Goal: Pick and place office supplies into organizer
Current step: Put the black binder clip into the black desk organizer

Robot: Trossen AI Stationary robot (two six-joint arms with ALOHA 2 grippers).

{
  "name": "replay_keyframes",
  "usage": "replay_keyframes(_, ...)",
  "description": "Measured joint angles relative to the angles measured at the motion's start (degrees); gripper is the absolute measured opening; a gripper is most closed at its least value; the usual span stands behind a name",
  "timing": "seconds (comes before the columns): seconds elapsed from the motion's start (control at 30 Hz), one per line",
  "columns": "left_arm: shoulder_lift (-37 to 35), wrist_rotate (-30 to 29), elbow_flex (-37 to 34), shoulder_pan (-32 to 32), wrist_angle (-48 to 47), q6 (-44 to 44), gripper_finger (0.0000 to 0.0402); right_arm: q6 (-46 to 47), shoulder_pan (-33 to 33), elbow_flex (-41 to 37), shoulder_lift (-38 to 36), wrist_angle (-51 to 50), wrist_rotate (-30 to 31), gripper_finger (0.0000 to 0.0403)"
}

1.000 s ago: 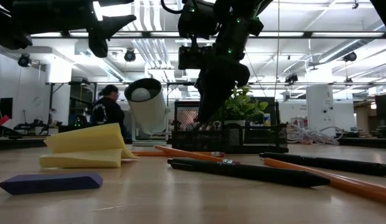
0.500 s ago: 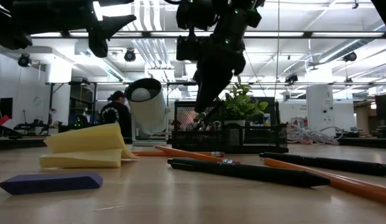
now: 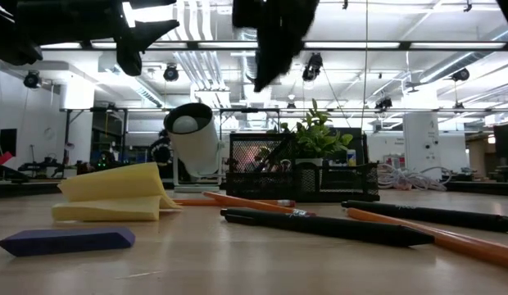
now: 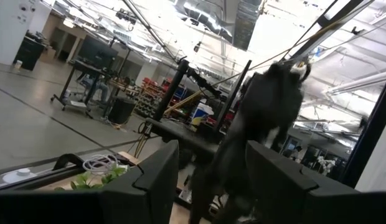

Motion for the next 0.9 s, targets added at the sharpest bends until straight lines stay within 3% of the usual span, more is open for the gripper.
replay_keyframes(0.3,0.00,0.02,0.00,0.00,-0.01,0.00,0.0171,-1.53,-1.00,0.49,-16.65,11.57,7.80,0.0058)
replay_keyframes(0.57,0.00,0.02,0.00,0.00,-0.01,0.02,0.0171,-1.57,-1.13,-1.40,-31.29,12.66,7.88,0.0059)
replay_keyframes(0.73,0.00,0.02,0.00,0.00,-0.02,0.01,0.0171,-0.14,-1.01,-9.83,-41.35,14.97,7.83,0.0056)
replay_keyframes(0.9,0.00,0.02,0.00,0.00,0.00,0.01,0.0171,2.47,-1.03,-25.84,-53.25,23.13,7.82,0.0056)
